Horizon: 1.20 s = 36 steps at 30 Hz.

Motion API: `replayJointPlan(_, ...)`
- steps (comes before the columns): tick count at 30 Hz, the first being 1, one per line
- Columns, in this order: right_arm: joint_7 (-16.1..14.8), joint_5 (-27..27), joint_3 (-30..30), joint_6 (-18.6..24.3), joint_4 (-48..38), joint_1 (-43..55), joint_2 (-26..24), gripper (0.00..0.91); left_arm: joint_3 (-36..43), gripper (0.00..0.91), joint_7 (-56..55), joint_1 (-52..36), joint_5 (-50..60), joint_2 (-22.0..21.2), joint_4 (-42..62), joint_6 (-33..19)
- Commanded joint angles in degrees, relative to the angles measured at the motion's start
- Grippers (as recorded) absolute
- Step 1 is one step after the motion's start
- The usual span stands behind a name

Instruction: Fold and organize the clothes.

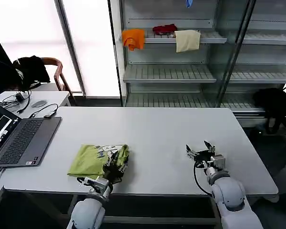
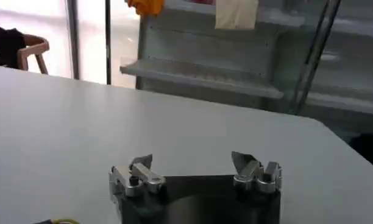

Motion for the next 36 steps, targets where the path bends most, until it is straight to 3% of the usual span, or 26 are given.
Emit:
replayJointPlan(1, 0.0, -0.3, -0.2, 0.2, -0.5, 0.4, 0.3, 0.907, 3.5, 0.907, -1.4, 2.2, -6.2, -1.8, -2.4, 1.9)
replayJointPlan(6, -0.1, -0.3, -0.6, 0.1, -0.6, 1.2, 0.5, 0.907, 1.8, 0.907, -1.9, 4.6, -14.1, -1.5, -10.2, 4.2)
replayJointPlan(11, -0.2, -0.2, -0.5, 0.1, -0.2, 1.0, 0.3, 0.907, -7.7, 0.907, -2.1, 3.9, -20.0, 2.1, -16.8, 5.7)
replayJointPlan(16, -0.3, -0.2, -0.4, 0.0, 0.2, 0.8, -0.1, 0.907, -21.8, 0.907, -1.1, 1.9, -24.9, 7.8, -13.1, 6.2)
replayJointPlan(19, -0.4, -0.2, -0.4, -0.1, 0.4, 0.7, -0.3, 0.907, -26.3, 0.907, 0.5, 2.2, -25.4, 10.4, -7.7, 5.1)
replayJointPlan(36, -0.4, -0.5, 0.1, -0.4, 1.3, -0.5, -0.4, 0.907, -22.6, 0.907, 3.1, 1.9, -22.4, 8.4, 5.9, 3.7)
